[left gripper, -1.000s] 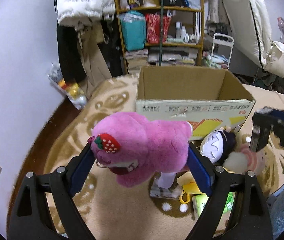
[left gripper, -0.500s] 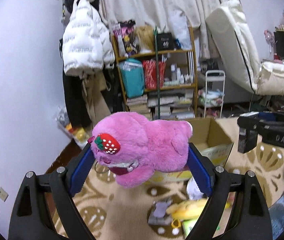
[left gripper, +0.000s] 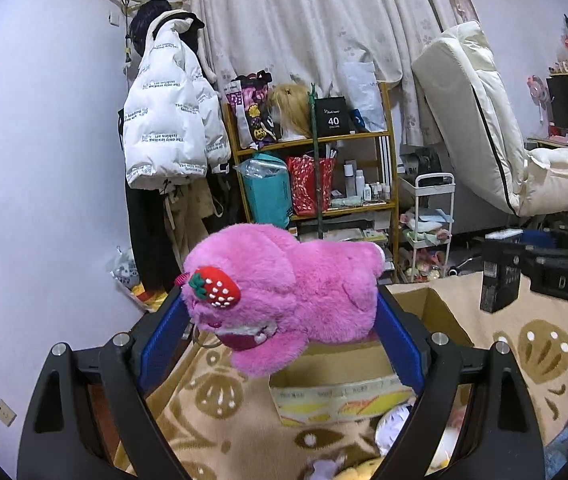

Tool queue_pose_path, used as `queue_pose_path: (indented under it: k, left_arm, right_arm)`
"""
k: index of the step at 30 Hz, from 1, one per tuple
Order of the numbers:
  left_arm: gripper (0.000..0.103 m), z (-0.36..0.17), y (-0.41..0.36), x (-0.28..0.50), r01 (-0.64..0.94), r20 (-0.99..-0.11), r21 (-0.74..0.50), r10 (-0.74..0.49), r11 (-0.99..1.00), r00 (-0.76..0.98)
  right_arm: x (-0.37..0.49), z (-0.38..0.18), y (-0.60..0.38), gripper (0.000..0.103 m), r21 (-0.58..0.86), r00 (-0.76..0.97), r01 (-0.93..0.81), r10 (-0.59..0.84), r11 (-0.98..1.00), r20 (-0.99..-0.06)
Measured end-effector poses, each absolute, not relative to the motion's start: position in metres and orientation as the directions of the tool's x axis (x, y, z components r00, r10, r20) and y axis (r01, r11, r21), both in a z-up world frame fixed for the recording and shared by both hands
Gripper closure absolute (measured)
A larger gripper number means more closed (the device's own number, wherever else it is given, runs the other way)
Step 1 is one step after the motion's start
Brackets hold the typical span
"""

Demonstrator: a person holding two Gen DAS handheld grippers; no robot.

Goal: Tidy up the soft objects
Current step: 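Lift the pink bear with the left tool while the right tool lifts the tissue pack over the box, then drop the pink bear into the box while the right tool releases the tissue pack inside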

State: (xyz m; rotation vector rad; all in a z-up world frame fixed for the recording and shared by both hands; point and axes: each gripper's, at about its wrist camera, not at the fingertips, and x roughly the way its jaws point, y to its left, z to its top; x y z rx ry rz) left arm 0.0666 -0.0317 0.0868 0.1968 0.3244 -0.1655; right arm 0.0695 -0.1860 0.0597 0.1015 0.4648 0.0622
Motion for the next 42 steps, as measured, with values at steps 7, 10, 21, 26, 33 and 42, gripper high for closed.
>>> queue_pose_path:
  k: [7,10,21,26,33,42]
  left_arm:
    - [0.015,0.073,-0.032,0.091,0.185,-0.345,0.136,-0.129,0.973,0.930]
    - [0.015,0.063,-0.032,0.101,0.195,-0.368,0.122,-0.138,0.973,0.920]
    - [0.014,0.018,-0.036,0.132,0.210,-0.456,0.124,-0.132,0.970,0.880]
    - [0.014,-0.003,-0.041,0.144,0.228,-0.516,0.136,-0.128,0.964,0.847]
    - [0.013,-0.020,-0.048,0.149,0.244,-0.529,0.148,-0.131,0.958,0.838]
    - [0.011,-0.032,-0.041,0.155,0.246,-0.564,0.111,-0.143,0.963,0.813]
  right_arm:
    - [0.088,0.065,-0.189,0.054,0.120,0.925,-0.037,0.079,0.992,-0.371]
    - [0.095,0.058,-0.193,0.054,0.155,0.924,-0.041,0.097,0.987,-0.370]
    - [0.123,0.016,-0.191,0.054,0.189,0.881,-0.064,0.144,0.980,-0.450]
    - [0.124,0.004,-0.185,0.054,0.171,0.878,-0.070,0.142,0.983,-0.457]
    - [0.133,-0.015,-0.179,0.054,0.141,0.852,-0.085,0.146,0.986,-0.502]
    - [0.142,-0.033,-0.181,0.054,0.176,0.821,-0.091,0.174,0.980,-0.544]
